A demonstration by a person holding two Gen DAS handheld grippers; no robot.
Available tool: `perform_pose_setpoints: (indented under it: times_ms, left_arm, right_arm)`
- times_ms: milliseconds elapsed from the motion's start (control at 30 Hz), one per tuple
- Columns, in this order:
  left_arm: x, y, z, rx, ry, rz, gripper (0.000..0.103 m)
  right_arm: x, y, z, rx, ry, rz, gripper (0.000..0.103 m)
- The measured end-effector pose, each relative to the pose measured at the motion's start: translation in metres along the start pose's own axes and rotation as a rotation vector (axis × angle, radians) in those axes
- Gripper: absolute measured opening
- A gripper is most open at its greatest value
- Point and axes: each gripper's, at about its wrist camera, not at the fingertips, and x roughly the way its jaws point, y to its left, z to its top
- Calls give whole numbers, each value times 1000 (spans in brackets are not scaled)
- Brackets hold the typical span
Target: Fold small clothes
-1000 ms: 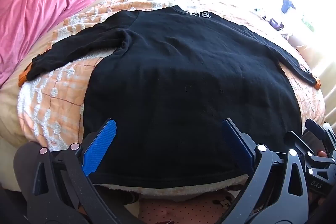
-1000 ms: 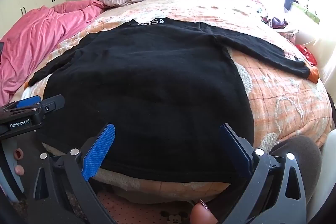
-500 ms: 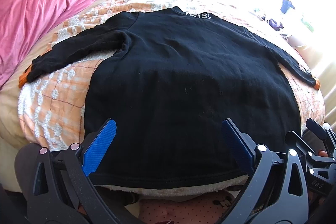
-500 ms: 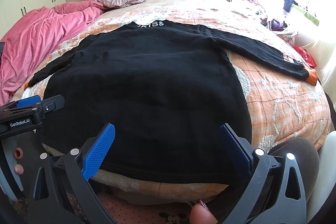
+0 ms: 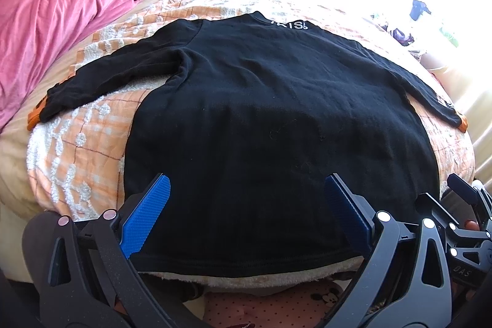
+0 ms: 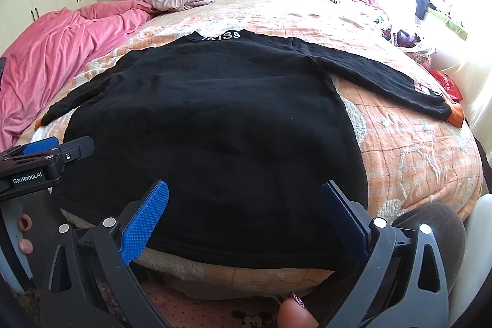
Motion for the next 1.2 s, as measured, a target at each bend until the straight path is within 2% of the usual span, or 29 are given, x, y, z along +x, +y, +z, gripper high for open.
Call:
perform_pose_setpoints:
  times_ms: [1200]
  left_arm:
    - [5,9,3,-8,-7,5,94]
  right_arm:
    - [0,-1,8,18,-20,6,99]
